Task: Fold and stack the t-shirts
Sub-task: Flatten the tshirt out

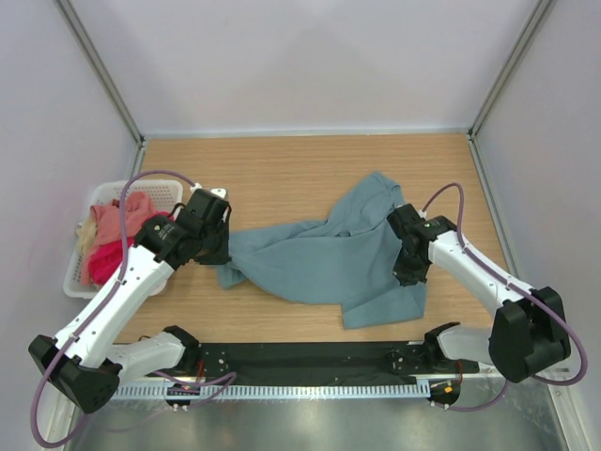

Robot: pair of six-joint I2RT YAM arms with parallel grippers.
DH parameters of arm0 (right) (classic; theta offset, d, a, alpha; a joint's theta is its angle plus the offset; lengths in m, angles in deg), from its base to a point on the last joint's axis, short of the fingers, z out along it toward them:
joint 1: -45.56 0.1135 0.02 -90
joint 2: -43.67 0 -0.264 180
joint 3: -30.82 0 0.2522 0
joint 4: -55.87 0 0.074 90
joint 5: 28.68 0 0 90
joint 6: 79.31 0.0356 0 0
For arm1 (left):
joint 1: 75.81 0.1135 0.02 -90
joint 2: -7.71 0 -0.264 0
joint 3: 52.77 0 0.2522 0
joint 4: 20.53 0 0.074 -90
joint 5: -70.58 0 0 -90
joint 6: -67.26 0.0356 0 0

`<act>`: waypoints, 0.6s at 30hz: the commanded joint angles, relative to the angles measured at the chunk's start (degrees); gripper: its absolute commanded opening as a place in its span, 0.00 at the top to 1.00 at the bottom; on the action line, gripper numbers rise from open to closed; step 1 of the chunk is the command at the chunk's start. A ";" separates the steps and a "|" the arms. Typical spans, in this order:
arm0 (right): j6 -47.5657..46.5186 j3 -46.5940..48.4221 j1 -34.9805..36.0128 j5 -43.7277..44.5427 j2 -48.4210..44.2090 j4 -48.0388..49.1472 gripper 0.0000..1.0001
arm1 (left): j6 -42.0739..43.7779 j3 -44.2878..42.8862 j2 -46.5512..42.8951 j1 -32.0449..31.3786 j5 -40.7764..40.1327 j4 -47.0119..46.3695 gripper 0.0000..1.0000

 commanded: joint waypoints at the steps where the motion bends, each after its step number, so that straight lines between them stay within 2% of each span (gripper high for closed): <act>1: 0.54 5.23 -0.25 3.50 -3.60 -3.35 0.99 | 0.95 -0.83 -1.26 0.33 -0.21 -1.20 1.00; 6: 1.86 13.58 -0.34 7.45 -9.05 -4.84 0.99 | 0.16 -5.04 -1.79 0.32 -2.05 1.51 1.00; 11: 0.37 32.20 -0.42 17.27 -10.90 -9.06 0.99 | -0.98 -10.58 -2.67 0.41 -4.34 3.54 1.00; 15: -2.18 50.72 -0.51 24.85 -10.20 -11.09 0.99 | -1.25 -17.60 -2.24 0.33 -8.19 4.86 1.00; 18: -5.33 61.27 -0.60 30.11 -9.93 -9.87 0.99 | -0.72 -27.09 0.04 0.24 -10.14 7.76 1.00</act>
